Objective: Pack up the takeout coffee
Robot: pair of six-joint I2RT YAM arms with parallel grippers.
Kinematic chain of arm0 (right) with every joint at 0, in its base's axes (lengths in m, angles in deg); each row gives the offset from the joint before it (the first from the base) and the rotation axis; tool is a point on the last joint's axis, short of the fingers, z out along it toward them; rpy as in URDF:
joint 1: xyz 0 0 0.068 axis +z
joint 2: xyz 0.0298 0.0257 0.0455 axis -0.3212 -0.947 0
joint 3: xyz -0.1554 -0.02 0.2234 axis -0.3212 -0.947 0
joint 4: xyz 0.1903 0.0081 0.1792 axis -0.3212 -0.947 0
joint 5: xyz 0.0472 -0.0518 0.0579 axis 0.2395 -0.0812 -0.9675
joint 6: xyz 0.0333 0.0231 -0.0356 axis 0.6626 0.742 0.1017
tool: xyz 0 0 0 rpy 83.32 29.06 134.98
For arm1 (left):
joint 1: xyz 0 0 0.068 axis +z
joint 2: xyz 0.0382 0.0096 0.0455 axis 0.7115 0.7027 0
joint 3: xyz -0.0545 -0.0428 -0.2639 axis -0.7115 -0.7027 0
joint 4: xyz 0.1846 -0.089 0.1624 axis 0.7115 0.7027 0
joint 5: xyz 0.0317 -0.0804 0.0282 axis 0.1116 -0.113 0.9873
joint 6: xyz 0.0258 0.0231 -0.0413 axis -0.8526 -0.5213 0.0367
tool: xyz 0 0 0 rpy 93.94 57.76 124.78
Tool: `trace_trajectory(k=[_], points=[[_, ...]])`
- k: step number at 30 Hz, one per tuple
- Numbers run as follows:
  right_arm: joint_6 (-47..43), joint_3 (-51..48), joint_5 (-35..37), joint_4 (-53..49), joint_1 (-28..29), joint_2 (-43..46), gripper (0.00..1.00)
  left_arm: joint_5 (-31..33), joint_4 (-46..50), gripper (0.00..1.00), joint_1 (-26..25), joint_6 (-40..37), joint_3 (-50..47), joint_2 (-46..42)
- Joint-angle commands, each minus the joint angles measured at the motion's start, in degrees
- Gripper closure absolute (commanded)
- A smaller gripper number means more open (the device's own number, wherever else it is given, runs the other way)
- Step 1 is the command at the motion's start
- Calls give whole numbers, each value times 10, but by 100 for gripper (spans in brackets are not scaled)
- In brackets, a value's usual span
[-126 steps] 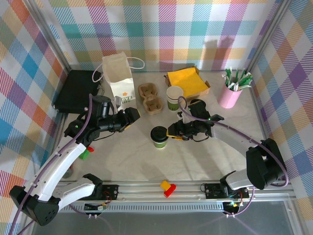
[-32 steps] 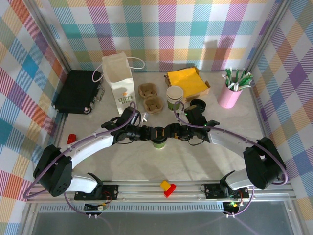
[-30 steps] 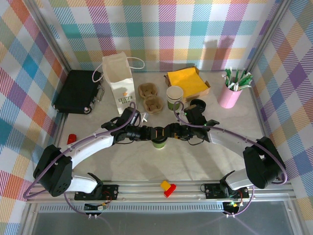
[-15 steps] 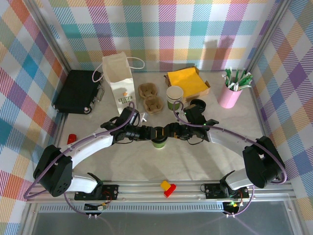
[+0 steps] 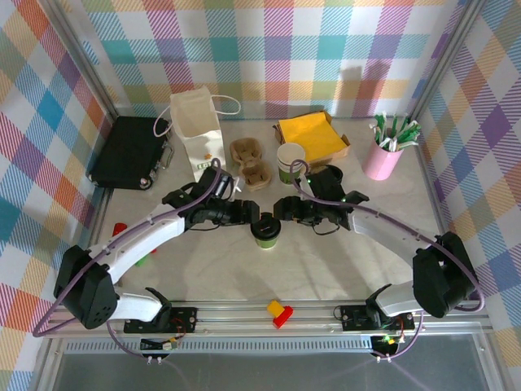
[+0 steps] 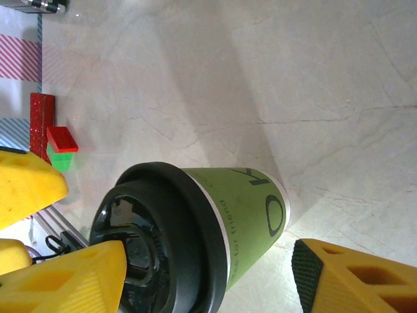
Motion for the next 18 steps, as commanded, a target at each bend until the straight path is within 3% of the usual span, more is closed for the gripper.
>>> trace_trajectory(k=[1,9,16,18], points=[[-10,41,27,-59,14,26,30,39,48,38,-2,-3,27,-34],[0,126,140,-185,77,47,28,195,116,35,4,-3,41,-122],[-1,168,218,-227,148,22,25,316,128,23,26,3,1,-241],[-8,185,234,-242,164,3,18,334,129,21,29,3,-9,-266]])
